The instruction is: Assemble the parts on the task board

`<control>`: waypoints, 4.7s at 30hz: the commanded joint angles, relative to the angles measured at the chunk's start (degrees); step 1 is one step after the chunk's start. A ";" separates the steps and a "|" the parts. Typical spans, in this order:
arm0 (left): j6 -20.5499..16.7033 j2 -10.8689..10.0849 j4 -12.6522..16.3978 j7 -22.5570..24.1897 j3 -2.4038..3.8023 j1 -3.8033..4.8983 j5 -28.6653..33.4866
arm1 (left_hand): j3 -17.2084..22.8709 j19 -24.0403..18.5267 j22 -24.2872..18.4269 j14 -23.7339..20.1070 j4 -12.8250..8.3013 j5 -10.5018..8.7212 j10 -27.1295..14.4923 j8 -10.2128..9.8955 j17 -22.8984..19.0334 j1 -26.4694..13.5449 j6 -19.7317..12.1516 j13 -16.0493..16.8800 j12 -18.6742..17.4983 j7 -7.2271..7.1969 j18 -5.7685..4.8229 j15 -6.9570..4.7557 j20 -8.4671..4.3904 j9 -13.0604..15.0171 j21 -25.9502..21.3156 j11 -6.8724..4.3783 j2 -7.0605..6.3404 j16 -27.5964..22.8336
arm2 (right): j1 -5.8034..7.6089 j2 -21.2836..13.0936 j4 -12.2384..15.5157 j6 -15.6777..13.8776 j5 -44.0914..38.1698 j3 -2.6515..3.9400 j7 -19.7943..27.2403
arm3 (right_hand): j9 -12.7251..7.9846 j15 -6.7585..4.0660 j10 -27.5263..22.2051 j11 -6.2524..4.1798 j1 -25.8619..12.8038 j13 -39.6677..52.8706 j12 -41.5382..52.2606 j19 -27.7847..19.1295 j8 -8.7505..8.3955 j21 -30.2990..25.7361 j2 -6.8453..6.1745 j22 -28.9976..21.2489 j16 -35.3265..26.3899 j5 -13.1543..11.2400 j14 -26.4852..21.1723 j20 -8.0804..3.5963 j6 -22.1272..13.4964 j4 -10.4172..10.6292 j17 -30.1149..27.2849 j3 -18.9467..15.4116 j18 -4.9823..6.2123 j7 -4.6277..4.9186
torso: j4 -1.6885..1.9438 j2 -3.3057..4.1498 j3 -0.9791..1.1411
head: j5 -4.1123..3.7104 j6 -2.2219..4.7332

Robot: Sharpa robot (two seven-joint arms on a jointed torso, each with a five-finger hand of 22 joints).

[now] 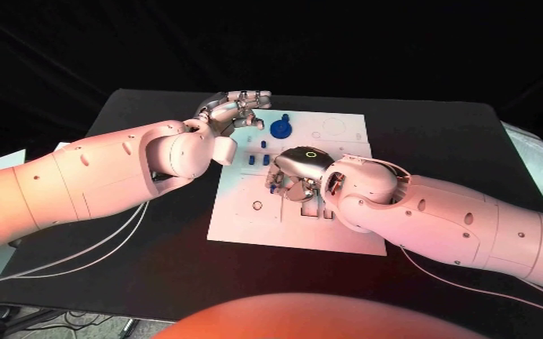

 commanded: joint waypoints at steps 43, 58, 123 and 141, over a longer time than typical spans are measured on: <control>1.69 -0.33 -0.37 -0.33 -0.07 -0.09 -0.72 | -0.65 0.01 -0.16 -0.84 -0.13 -0.05 -1.18 0.44 -0.64 0.02 -0.78 0.45 1.01 0.09 0.59 0.11 -0.14 -0.15 -0.63 0.10 0.48 -0.16 | 6.44 -14.73 8.45 -1.23 -2.48 1.72 -4.87 | -2.24 1.49 -15.61 2.39 -2.63 -3.25 1.13 -1.93 -2.28 -3.43 -4.11 -5.86 -0.35 3.35 1.33 1.87 -10.43 0.26 -2.41 -8.65 -0.03 1.52 | -0.05 -0.03 -0.10 | -1.03 1.00; 1.72 -0.22 -0.49 -0.21 -0.08 -0.32 -0.73 | -0.65 0.01 -0.16 -0.84 -0.13 -0.05 -1.18 0.44 -0.64 0.02 -0.78 0.45 1.01 0.09 0.59 0.11 -0.14 -0.15 -0.63 0.10 0.48 -0.16 | 6.94 -13.98 4.78 6.81 -3.89 1.58 -3.41 | -2.08 1.19 -12.09 1.76 -1.90 -3.02 3.54 -1.38 -1.98 -3.16 -3.13 -5.45 -0.71 3.78 1.37 1.51 -8.57 0.62 -3.10 -9.27 -0.18 1.12 | 0.13 0.02 0.00 | -0.84 0.91; 1.81 -0.21 -0.57 -0.34 -0.09 -0.39 -0.73 | -0.78 -0.02 -0.19 -0.97 -0.14 -0.05 -1.36 0.51 -0.77 -0.08 -0.85 0.58 1.25 0.11 0.59 0.15 -0.10 -0.16 -0.72 0.13 0.54 -0.18 | 6.71 -14.46 6.81 -3.01 0.87 1.81 -3.57 | -0.63 -0.01 -1.44 0.28 0.15 -2.94 3.74 1.20 0.34 0.67 0.25 0.32 1.51 0.60 1.98 0.39 -0.28 0.54 -1.05 -4.16 -1.09 0.32 | 0.04 -0.07 -0.08 | -1.35 0.83; 1.81 -0.16 -0.76 -0.23 -0.09 -0.42 -0.73 | -0.78 -0.02 -0.19 -0.97 -0.14 -0.05 -1.36 0.51 -0.77 -0.08 -0.85 0.58 1.25 0.11 0.59 0.15 -0.10 -0.16 -0.72 0.13 0.54 -0.18 | 4.55 -8.13 12.58 -1.52 3.97 1.53 -1.31 | -0.62 -0.02 -1.45 0.38 0.06 -2.97 3.51 1.17 0.28 0.67 0.35 0.20 1.41 0.57 1.94 0.33 -0.33 0.59 -1.27 -4.00 -1.06 0.49 | 0.08 0.00 -0.07 | -0.72 0.55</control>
